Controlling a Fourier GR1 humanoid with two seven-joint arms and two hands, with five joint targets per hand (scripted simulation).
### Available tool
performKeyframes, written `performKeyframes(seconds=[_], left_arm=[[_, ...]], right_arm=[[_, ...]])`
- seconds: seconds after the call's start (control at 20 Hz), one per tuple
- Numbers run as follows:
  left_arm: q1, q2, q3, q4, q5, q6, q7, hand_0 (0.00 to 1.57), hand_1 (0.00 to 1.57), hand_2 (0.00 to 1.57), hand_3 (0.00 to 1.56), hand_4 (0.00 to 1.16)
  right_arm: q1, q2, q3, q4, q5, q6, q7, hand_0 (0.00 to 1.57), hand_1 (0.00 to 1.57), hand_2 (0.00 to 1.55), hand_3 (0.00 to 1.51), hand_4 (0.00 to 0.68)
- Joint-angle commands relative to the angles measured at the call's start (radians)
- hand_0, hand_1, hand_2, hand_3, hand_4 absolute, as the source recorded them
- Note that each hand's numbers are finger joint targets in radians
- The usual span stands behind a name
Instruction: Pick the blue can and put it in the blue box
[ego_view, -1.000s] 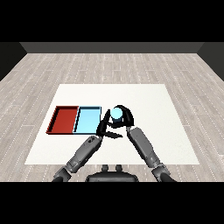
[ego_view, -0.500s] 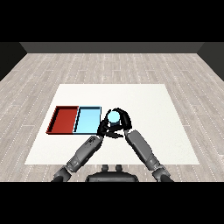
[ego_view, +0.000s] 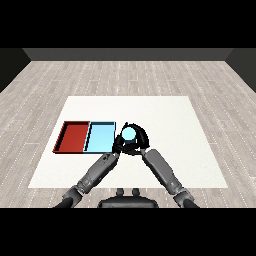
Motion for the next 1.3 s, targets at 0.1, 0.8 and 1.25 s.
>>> performKeyframes(seconds=[0.1,0.8,1.25], left_arm=[[0.034,-0.001,-0.005,-0.004,-0.01,-0.048,-0.024,0.0,0.0,0.0,0.0,0.0],[-0.048,0.0,-0.06,0.022,0.07,0.207,0.037,1.57,1.57,1.57,1.51,1.16],[-0.111,0.0,-0.071,0.101,0.069,0.23,0.061,1.57,1.57,1.55,1.46,1.14]], right_arm=[[-0.02,0.001,0.013,0.022,-0.011,-0.017,-0.033,1.47,1.47,1.47,1.37,0.528],[-0.043,0.0,0.091,-0.028,-0.047,-0.054,0.007,1.44,1.44,1.46,1.38,0.517],[-0.011,-0.001,0.054,-0.071,-0.004,-0.034,0.035,1.42,1.42,1.46,1.37,0.531]])
